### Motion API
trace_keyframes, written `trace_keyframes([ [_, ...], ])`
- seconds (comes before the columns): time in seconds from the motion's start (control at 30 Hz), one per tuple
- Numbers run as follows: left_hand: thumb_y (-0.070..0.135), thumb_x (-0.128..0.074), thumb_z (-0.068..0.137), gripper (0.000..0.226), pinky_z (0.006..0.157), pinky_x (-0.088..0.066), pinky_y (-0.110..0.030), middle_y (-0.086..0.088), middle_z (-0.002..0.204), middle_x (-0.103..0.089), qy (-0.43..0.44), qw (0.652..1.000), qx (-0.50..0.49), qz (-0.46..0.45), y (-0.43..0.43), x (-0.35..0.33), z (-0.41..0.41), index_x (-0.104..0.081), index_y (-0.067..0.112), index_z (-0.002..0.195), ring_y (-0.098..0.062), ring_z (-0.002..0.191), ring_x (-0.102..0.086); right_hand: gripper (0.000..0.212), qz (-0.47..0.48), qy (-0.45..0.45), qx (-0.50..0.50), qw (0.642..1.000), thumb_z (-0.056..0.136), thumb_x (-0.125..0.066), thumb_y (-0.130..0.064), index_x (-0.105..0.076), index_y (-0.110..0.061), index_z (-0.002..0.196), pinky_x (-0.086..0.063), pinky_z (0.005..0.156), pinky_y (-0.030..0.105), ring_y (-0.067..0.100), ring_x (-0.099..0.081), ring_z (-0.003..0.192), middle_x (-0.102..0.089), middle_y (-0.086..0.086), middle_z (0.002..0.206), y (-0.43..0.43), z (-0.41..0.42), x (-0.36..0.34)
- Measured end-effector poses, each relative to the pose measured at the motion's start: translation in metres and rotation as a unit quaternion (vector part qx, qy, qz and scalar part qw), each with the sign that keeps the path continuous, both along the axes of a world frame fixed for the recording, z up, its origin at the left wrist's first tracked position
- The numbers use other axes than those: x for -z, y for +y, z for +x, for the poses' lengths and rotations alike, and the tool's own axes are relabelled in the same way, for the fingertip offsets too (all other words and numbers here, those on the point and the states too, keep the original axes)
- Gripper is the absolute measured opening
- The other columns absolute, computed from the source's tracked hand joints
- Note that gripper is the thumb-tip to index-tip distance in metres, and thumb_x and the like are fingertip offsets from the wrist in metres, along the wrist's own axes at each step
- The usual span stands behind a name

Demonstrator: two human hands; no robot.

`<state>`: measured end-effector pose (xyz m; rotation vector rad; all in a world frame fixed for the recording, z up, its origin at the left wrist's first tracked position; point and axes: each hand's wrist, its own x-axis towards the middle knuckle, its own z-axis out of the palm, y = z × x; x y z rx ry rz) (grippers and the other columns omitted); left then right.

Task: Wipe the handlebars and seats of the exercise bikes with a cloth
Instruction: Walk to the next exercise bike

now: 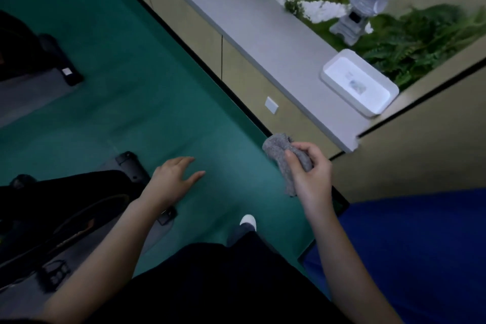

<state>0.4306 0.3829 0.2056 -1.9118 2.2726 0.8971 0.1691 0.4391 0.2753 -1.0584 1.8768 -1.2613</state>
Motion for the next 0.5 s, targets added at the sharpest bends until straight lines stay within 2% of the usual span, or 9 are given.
trace_keyframes([
  [0.1, 0.052, -0.048, 0.092, 0.059, 0.111, -0.026, -0.035, -0.004, 0.144, -0.045, -0.013, 0.999, -0.015, -0.028, -0.017, -0.003, -0.031, -0.044, 0.017, 0.140, -0.020, 0.137, -0.035, 0.010, -0.002, -0.011, -0.033, 0.999, 0.088, -0.065, -0.010, -0.065, -0.018, 0.094, -0.052, 0.076, 0.023, 0.011, -0.064, 0.091, -0.067, -0.005, 0.095, -0.032, -0.034, 0.002],
  [0.17, 0.052, -0.048, 0.092, 0.058, 0.111, -0.024, -0.038, -0.003, 0.145, -0.044, -0.015, 0.998, -0.030, -0.048, -0.028, -0.005, -0.046, -0.043, 0.019, 0.140, -0.020, 0.138, -0.032, 0.012, -0.010, -0.006, -0.051, 0.999, 0.088, -0.065, -0.008, -0.064, -0.019, 0.093, -0.048, 0.070, 0.010, 0.000, -0.062, 0.086, -0.065, -0.009, 0.092, -0.050, -0.050, 0.004],
  [0.23, 0.053, -0.047, 0.092, 0.059, 0.111, -0.023, -0.039, -0.001, 0.146, -0.042, -0.013, 0.997, -0.037, -0.062, -0.036, -0.007, -0.057, -0.042, 0.021, 0.141, -0.019, 0.139, -0.031, 0.013, -0.012, -0.004, -0.061, 0.998, 0.087, -0.065, -0.007, -0.064, -0.019, 0.092, -0.044, 0.068, 0.004, -0.011, -0.058, 0.081, -0.064, -0.013, 0.089, -0.067, -0.061, 0.008],
  [0.33, 0.053, -0.046, 0.092, 0.060, 0.112, -0.022, -0.039, 0.001, 0.148, -0.040, -0.018, 0.997, -0.041, -0.069, -0.050, -0.008, -0.067, -0.040, 0.021, 0.142, -0.018, 0.140, -0.029, 0.013, -0.005, -0.006, -0.068, 0.998, 0.088, -0.066, -0.010, -0.064, -0.022, 0.091, -0.047, 0.070, 0.008, -0.010, -0.059, 0.081, -0.064, -0.015, 0.089, -0.094, -0.072, 0.011],
  [0.43, 0.053, -0.048, 0.091, 0.061, 0.111, -0.021, -0.038, 0.002, 0.149, -0.038, -0.017, 0.996, -0.055, -0.073, -0.069, -0.009, -0.071, -0.039, 0.021, 0.143, -0.018, 0.140, -0.029, 0.010, 0.009, -0.015, -0.086, 0.996, 0.089, -0.065, -0.011, -0.064, -0.021, 0.093, -0.050, 0.075, 0.016, 0.002, -0.062, 0.088, -0.066, -0.011, 0.092, -0.129, -0.073, 0.012],
  [0.5, 0.053, -0.048, 0.091, 0.062, 0.111, -0.022, -0.038, 0.002, 0.150, -0.037, -0.009, 0.995, -0.065, -0.073, -0.086, -0.007, -0.070, -0.038, 0.021, 0.144, -0.018, 0.139, -0.029, 0.009, 0.009, -0.014, -0.099, 0.995, 0.089, -0.064, -0.011, -0.064, -0.019, 0.094, -0.049, 0.077, 0.014, 0.001, -0.062, 0.090, -0.066, -0.010, 0.094, -0.155, -0.068, 0.011],
])
